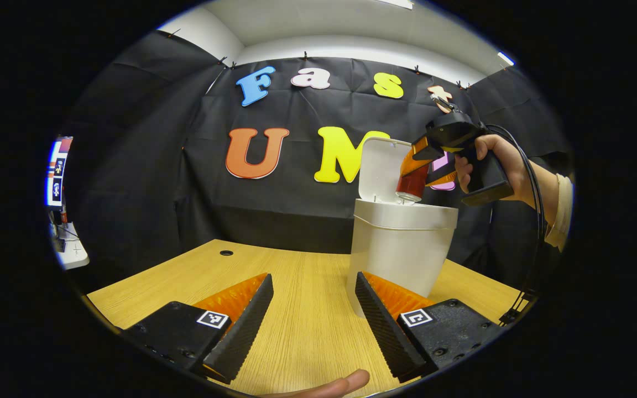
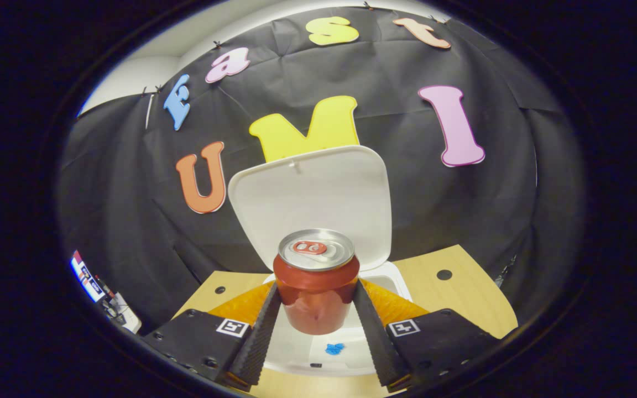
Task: Press the lid of the desktop garbage bin to open it, pick up the crumpled paper on the desktop and throw it into the bin, then pick up the pop can on the desktop and drop it into the bin, and finally close the garbage bin lid.
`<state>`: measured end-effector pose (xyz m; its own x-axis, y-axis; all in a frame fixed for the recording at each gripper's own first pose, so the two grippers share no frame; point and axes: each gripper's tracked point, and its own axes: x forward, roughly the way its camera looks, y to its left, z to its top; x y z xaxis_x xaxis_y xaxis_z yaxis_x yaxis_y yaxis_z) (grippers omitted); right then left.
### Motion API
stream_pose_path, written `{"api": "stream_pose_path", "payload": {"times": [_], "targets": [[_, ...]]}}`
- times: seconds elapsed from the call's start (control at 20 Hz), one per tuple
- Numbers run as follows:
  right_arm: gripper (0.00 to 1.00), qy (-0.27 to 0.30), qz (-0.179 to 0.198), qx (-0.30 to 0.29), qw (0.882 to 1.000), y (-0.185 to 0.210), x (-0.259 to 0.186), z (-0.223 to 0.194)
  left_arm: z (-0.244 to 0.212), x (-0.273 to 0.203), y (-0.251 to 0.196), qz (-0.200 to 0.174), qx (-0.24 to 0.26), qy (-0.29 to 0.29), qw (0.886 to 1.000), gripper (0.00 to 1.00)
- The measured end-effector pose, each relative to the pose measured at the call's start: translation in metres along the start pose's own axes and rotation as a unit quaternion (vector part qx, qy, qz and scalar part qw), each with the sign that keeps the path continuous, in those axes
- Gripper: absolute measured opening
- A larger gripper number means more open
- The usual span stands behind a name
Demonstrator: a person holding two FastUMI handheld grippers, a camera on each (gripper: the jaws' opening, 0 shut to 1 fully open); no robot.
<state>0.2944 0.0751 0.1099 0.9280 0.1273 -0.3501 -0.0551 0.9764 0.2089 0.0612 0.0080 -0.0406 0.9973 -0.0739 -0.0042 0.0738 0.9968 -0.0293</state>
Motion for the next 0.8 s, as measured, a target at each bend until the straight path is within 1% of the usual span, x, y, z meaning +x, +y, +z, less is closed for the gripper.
{"api": "stream_pose_path", "payload": {"times": [0.15, 0.25, 0.35, 0.45, 0.6, 0.7, 0.8], "targets": [[0.76, -0.008, 0.007, 0.004, 1.000, 0.004, 0.012, 0.005, 0.006, -0.003, 0.002, 0.002, 0.003, -0.006, 1.000, 0.96], [0.77, -0.011, 0.000, 0.002, 1.000, 0.001, 0.018, 0.006, 0.010, -0.004, 0.004, 0.009, 0.019, -0.017, 1.000, 0.97], [0.76, -0.012, -0.003, -0.008, 1.000, 0.005, 0.021, 0.003, 0.014, -0.005, 0.008, 0.018, 0.038, -0.025, 0.999, 0.96], [0.76, -0.006, -0.003, -0.024, 1.000, 0.012, 0.022, -0.004, 0.018, -0.010, 0.008, 0.022, 0.047, -0.034, 0.998, 0.96], [0.76, -0.011, -0.007, -0.044, 0.999, 0.019, 0.020, -0.004, 0.021, -0.010, 0.007, 0.016, 0.031, -0.036, 0.999, 0.96], [0.77, -0.016, -0.010, -0.054, 0.998, 0.021, 0.019, -0.001, 0.024, -0.011, 0.009, 0.014, 0.030, -0.039, 0.999, 0.96], [0.76, -0.019, -0.015, -0.065, 0.998, 0.020, 0.016, 0.000, 0.025, -0.012, 0.017, 0.024, 0.034, -0.039, 0.998, 0.96]]}}
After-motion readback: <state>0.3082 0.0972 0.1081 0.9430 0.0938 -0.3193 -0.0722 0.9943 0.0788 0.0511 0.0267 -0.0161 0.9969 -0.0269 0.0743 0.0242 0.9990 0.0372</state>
